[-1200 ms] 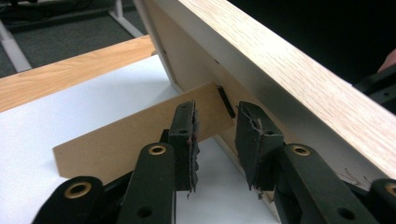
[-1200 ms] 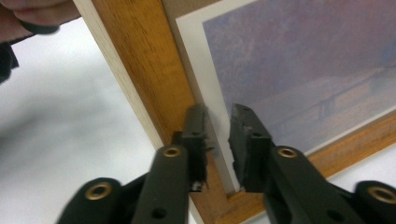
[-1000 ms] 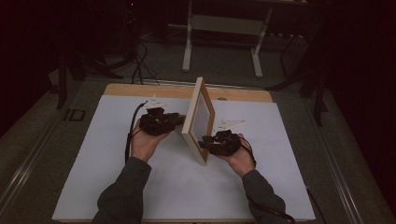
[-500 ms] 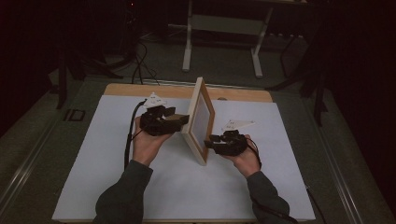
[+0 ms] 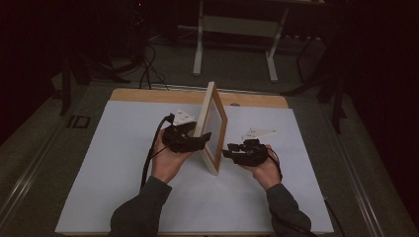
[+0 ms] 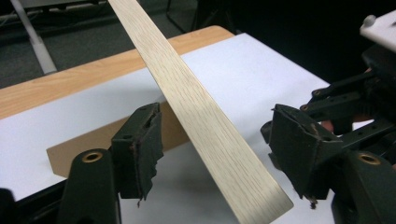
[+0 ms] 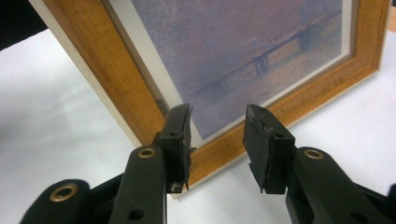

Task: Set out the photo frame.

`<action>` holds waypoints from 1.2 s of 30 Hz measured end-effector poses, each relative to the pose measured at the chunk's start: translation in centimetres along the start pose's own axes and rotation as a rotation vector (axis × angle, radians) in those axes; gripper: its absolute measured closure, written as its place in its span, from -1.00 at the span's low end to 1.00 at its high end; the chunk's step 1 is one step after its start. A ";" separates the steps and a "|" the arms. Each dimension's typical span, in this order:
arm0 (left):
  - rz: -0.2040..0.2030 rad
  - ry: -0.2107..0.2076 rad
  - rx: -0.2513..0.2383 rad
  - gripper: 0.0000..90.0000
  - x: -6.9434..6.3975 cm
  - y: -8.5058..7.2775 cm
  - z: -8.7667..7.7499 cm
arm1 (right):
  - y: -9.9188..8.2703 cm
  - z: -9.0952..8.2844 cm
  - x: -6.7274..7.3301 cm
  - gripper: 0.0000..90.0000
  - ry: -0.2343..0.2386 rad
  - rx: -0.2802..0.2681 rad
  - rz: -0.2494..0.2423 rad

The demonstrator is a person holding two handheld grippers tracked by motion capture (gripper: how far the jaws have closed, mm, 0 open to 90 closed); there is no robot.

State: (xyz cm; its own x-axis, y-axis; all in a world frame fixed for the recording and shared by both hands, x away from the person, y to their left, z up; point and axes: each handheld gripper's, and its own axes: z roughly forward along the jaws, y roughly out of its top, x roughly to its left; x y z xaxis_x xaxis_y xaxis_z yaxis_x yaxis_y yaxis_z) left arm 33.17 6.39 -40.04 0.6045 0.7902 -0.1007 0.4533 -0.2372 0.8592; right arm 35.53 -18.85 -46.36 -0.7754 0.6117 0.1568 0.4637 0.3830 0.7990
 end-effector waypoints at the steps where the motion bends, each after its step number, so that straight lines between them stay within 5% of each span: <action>1: 0.002 0.009 0.003 -0.18 -0.1 -0.1 0.1 | -0.1 -0.1 0.0 0.36 -0.001 0.002 0.002; 15: -0.044 0.033 0.030 0.14 -0.3 -0.4 0.2 | -0.7 0.1 -0.3 0.34 -0.005 0.004 0.018; 30: -0.088 0.113 0.026 0.51 0.9 -0.6 -0.3 | -1.1 0.2 -0.3 0.33 -0.003 0.013 0.020; 36: -0.075 0.119 0.028 0.55 1.2 -0.6 -0.4 | -1.2 0.4 -0.2 0.32 -0.001 0.021 0.016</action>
State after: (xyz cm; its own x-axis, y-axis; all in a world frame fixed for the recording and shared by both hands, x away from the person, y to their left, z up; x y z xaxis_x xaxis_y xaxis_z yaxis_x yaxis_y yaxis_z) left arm 33.37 7.68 -40.49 0.4873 0.8672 -0.1026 0.5132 -0.1894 0.8371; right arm 35.36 -19.16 -47.55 -0.7673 0.6187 0.1686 0.4850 0.3878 0.7838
